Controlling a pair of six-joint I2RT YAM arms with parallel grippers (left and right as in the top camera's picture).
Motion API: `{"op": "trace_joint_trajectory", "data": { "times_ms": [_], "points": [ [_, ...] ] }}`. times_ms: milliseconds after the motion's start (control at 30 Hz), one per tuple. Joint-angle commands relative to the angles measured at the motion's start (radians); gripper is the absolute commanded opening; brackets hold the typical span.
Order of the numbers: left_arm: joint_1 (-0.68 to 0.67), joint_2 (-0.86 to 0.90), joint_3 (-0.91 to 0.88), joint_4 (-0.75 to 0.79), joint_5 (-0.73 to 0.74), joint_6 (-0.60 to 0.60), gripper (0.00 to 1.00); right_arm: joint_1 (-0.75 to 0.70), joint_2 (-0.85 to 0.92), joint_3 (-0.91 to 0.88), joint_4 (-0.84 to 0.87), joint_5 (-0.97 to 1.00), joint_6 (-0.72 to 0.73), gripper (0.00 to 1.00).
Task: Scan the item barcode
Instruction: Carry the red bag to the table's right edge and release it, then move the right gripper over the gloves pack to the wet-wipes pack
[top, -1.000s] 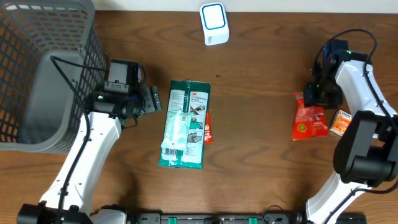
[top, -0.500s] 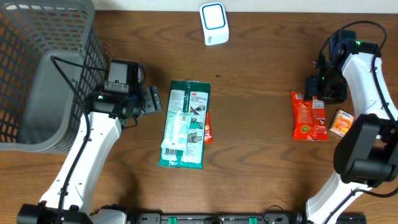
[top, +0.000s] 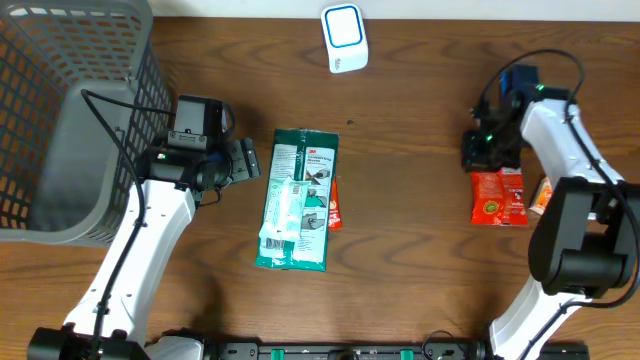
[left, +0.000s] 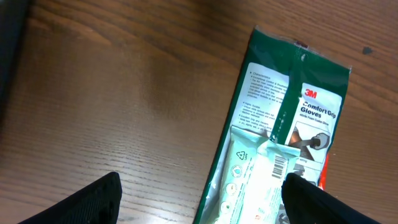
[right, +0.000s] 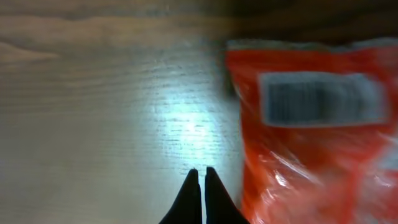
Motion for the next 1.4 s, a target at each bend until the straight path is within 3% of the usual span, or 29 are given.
{"op": "trace_joint_trajectory", "data": {
  "times_ms": [0, 233, 600, 700, 900, 933, 1000, 1167, 1233, 1367],
  "points": [
    [0.003, 0.008, 0.014, -0.003, -0.010, 0.017, 0.83, 0.008, -0.011, -0.096, 0.084, 0.060, 0.007, 0.01],
    [0.003, 0.008, 0.014, -0.003, -0.010, 0.017, 0.83, -0.042, -0.012, -0.125, 0.100, 0.258, 0.048, 0.01],
    [0.003, 0.008, 0.014, -0.003, -0.010, 0.017, 0.83, -0.081, -0.012, -0.087, 0.049, 0.262, 0.048, 0.02],
    [0.003, 0.008, 0.014, -0.003, -0.010, 0.017, 0.83, -0.070, -0.012, -0.022, -0.025, 0.191, 0.048, 0.07],
    [0.003, 0.008, 0.014, -0.003, -0.010, 0.017, 0.83, -0.024, -0.012, 0.133, -0.181, -0.150, 0.048, 0.37],
    [0.003, 0.008, 0.014, -0.003, -0.010, 0.017, 0.83, -0.016, -0.012, 0.143, -0.181, -0.238, 0.048, 0.48],
    [0.003, 0.008, 0.014, -0.003, -0.010, 0.017, 0.83, 0.000, -0.012, 0.147, -0.170, -0.400, 0.048, 0.99],
    [0.003, 0.008, 0.014, -0.003, -0.010, 0.017, 0.83, 0.069, -0.011, 0.129, -0.107, -0.676, 0.050, 0.96],
    [0.003, 0.008, 0.014, -0.003, -0.010, 0.017, 0.83, 0.119, -0.011, 0.127, -0.086, -0.678, 0.079, 0.86],
    [0.003, 0.008, 0.014, -0.003, -0.010, 0.017, 0.83, 0.238, -0.011, 0.127, -0.037, -0.612, 0.160, 0.82]
  ]
}}
